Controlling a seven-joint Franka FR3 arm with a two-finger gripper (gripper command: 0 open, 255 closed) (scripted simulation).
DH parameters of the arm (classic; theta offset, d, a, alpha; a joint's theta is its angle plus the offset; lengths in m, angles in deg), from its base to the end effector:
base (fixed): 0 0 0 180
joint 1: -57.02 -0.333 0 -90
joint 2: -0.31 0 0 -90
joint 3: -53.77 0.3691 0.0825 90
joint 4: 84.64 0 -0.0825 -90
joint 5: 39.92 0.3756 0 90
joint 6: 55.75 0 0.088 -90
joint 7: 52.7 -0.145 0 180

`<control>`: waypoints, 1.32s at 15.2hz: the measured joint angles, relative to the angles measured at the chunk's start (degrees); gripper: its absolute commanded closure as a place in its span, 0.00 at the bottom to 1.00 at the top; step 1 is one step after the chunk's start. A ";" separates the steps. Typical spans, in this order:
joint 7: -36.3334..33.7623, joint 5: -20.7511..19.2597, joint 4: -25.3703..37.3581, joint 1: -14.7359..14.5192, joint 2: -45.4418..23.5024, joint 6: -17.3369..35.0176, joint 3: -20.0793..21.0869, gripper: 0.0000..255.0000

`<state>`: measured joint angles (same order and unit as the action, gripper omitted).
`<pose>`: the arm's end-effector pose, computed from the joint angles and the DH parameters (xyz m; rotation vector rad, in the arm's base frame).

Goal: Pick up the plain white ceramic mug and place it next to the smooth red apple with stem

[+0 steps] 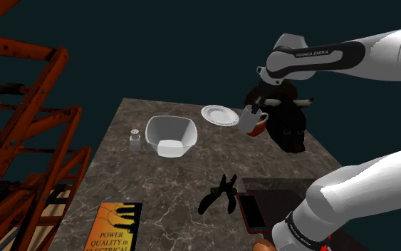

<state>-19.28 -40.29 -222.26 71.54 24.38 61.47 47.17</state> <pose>0.3714 -0.1476 0.4890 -3.1109 -0.3530 -0.1152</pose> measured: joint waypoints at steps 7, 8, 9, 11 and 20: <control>0.24 0.13 -3.82 -0.06 -1.80 5.61 -0.19 1.00; 0.26 0.21 -4.26 -0.11 -2.42 6.67 -0.21 1.00; 0.34 0.22 -4.89 -0.11 -2.70 7.57 -0.27 1.00; 0.24 0.33 -6.00 -0.21 -3.30 9.29 -0.20 1.00; 1.06 0.74 -10.25 -0.30 -7.06 17.26 -0.72 1.00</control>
<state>-18.22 -39.55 -232.50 71.24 17.32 78.73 46.44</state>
